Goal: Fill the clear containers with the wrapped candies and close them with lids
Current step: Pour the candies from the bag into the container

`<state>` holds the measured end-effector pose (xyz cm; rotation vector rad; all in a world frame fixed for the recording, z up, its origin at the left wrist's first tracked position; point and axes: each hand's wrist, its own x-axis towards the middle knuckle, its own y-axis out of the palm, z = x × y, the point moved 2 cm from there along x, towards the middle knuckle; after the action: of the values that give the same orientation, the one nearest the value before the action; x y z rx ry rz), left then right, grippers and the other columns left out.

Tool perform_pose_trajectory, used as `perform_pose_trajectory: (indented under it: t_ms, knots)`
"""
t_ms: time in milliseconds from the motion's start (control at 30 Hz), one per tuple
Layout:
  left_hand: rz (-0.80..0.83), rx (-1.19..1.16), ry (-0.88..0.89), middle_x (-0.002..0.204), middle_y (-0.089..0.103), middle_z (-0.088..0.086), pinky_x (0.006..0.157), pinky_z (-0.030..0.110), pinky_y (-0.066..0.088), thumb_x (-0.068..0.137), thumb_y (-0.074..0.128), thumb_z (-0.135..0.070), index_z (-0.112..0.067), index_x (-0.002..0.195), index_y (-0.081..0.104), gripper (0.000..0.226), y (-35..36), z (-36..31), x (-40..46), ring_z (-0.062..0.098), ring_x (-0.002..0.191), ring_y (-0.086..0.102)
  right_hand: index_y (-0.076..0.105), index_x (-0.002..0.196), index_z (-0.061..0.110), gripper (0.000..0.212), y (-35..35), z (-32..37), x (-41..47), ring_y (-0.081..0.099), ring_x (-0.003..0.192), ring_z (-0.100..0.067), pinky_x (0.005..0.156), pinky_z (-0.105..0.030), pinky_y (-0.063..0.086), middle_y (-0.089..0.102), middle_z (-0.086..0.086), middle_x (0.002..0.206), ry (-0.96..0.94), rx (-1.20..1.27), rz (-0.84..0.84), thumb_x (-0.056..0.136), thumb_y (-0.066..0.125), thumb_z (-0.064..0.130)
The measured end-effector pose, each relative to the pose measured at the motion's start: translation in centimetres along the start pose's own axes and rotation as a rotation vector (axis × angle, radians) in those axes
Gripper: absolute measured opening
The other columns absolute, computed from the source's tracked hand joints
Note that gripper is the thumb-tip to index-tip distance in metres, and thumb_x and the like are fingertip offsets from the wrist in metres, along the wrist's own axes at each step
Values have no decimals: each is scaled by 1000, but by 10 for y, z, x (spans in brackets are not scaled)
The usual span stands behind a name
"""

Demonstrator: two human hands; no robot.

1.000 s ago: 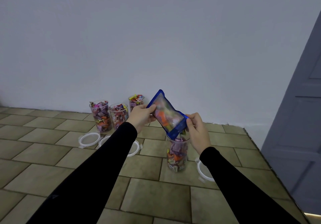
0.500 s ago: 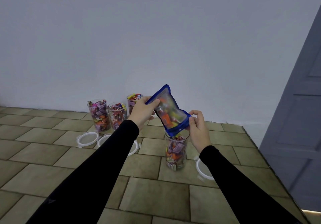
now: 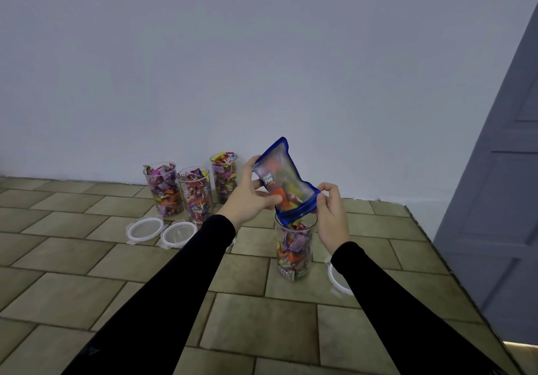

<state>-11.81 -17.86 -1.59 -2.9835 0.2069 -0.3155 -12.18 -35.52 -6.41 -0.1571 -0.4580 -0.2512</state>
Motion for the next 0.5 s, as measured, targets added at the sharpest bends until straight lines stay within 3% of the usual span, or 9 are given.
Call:
perform_pose_trajectory:
  t_ms: [133,300,500]
  knots:
    - [31,28,29,123,58,6,65,26,51,80,63,17,-42,140,21,95,-1,-1,1,11,65,64,44,93,29,24,-1,-1,-2,49,79,-15,74,-28,42,51,3,85,1,43,24,104,32,12]
    - [14,211,86,108,66,-9,85,33,53,81,71,5,-46,138,20,92,-6,-10,1,16,77,65,43,94,24,23,-1,-2,-3,47,76,-12,72,-25,41,48,0,83,36,180,19,103,31,6]
    - [31,158,106,93,67,-7,71,22,54,82,64,12,-36,147,18,93,1,-19,0,12,76,65,41,93,22,22,1,1,0,44,77,-9,70,-18,39,45,3,85,41,148,62,104,29,6]
